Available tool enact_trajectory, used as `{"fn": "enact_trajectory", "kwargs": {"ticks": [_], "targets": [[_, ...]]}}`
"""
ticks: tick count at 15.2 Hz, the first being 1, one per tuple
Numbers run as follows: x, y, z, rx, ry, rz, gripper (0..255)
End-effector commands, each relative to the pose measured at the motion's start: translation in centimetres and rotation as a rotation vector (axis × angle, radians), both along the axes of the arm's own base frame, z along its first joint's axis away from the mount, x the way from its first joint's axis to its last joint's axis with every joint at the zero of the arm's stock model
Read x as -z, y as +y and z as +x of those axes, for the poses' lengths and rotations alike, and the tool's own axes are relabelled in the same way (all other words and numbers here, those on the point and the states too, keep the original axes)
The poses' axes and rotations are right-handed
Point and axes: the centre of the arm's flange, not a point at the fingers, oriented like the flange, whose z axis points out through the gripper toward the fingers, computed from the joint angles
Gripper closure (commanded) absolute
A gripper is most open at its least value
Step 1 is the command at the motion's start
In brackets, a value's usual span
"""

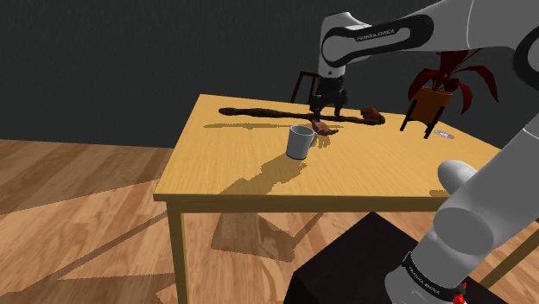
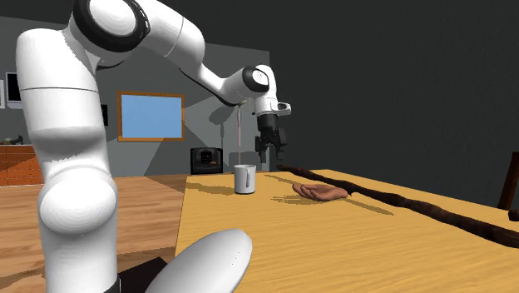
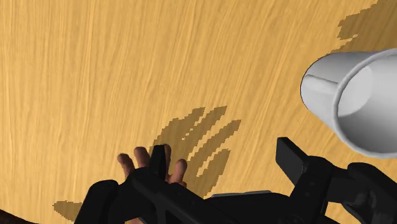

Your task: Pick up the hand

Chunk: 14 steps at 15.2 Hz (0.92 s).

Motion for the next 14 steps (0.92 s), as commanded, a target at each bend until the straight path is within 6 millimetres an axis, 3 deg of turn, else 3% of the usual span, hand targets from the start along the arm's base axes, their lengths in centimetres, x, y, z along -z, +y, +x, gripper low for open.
{"fn": "enact_trajectory", "kwargs": {"ticks": [1,8,14], "targets": [[1.2,-1.6,2.2,0.027,0.007,-0.022,0],[4.3,-6.4,8.9,0.114,0.031,-0.092,0],[7.4,-6.4,8.9,0.114,0.031,-0.092,0]]}}
